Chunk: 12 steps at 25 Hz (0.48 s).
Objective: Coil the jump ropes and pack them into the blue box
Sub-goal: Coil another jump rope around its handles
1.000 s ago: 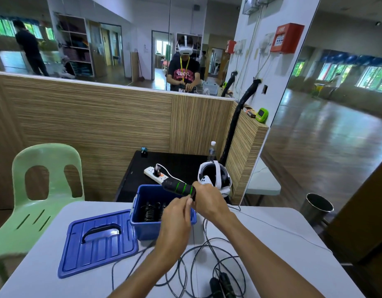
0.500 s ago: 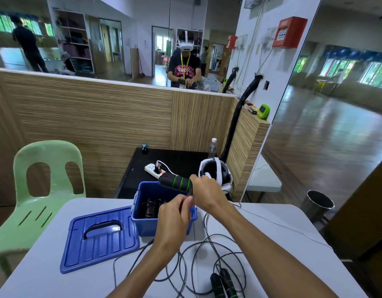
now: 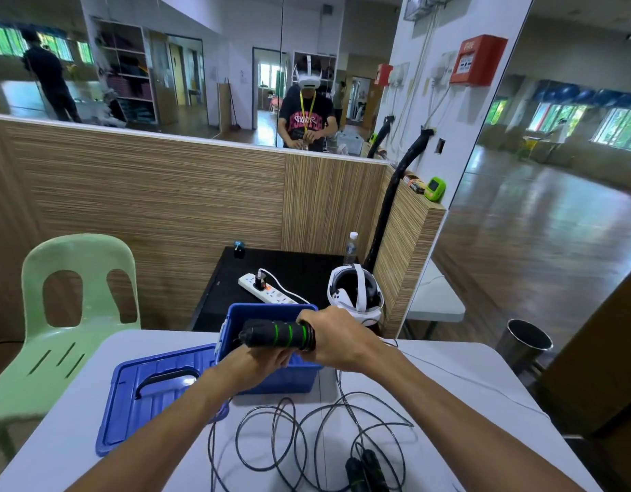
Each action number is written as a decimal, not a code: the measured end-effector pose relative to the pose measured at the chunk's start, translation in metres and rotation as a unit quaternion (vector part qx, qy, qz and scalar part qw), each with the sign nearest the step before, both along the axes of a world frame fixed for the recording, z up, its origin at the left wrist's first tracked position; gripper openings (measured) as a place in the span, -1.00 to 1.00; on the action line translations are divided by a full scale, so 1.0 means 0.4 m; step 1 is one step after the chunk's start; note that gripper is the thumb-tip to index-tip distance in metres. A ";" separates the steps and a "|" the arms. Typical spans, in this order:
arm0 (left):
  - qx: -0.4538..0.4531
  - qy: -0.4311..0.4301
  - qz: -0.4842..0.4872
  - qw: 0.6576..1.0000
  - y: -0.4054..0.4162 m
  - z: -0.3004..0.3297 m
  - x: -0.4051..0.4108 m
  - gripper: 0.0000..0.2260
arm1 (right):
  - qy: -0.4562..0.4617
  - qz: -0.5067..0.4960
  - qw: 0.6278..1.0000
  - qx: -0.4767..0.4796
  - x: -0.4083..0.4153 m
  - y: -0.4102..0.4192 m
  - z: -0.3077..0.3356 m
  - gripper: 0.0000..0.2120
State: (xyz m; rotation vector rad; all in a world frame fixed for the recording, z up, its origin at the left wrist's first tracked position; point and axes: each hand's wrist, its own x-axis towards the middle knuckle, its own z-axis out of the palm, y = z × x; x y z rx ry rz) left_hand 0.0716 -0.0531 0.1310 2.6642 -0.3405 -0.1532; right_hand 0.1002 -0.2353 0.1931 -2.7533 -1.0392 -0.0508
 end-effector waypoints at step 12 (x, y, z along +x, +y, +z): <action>0.310 -0.145 -0.173 0.923 0.021 0.113 0.110 -0.78 | -0.046 0.072 0.995 -0.044 -0.056 0.001 -0.034 -0.42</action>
